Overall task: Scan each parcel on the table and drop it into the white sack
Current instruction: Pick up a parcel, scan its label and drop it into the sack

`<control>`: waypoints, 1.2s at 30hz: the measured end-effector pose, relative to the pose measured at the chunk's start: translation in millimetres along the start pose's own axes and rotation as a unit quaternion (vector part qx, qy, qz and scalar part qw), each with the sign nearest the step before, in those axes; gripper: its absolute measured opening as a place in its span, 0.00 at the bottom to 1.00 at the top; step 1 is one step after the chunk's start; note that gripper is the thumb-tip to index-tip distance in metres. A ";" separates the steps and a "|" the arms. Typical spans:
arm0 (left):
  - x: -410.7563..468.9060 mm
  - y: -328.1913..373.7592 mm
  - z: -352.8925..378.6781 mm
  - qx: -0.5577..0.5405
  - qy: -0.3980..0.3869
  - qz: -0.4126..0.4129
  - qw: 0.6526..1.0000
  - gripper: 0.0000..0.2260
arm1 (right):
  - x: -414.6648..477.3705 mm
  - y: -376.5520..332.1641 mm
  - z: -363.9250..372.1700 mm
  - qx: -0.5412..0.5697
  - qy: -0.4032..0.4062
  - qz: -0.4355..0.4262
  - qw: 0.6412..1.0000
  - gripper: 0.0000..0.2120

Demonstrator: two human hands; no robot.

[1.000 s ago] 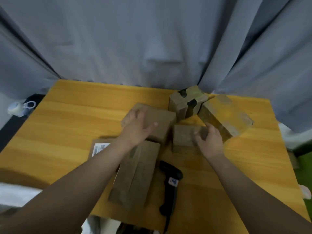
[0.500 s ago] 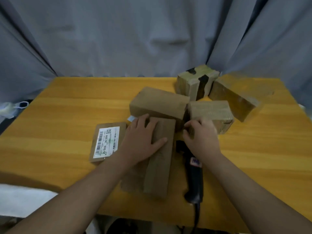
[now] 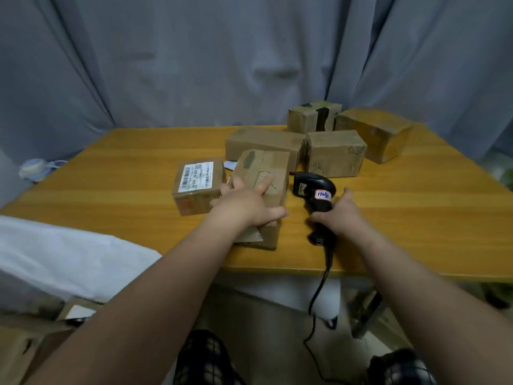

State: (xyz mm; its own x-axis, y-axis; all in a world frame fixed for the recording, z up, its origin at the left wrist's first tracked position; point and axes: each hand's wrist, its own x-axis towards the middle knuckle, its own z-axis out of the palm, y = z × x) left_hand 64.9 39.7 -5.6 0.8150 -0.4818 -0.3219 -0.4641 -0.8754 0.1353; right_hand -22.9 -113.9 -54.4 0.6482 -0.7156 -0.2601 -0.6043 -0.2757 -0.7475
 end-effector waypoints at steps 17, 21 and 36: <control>-20.5 -32.0 9.4 -0.331 0.202 0.090 0.917 0.14 | -38.8 62.3 1.6 0.245 0.000 -0.109 0.963 0.15; -40.6 -11.7 12.9 -0.160 0.193 0.123 0.960 0.31 | -38.6 66.9 0.9 0.255 -0.015 -0.134 0.957 0.14; -34.8 -45.6 52.3 0.130 0.259 0.314 0.904 0.39 | -38.7 76.1 -6.4 0.411 -0.007 -0.142 0.901 0.20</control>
State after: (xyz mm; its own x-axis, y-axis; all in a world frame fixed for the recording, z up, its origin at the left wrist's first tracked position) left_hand 39.5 98.4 -49.6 0.3842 -0.8932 0.2335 -0.9025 -0.4166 -0.1088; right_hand -96.9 -111.3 -97.4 0.7316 -0.6817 0.0093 0.1292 0.1253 -0.9837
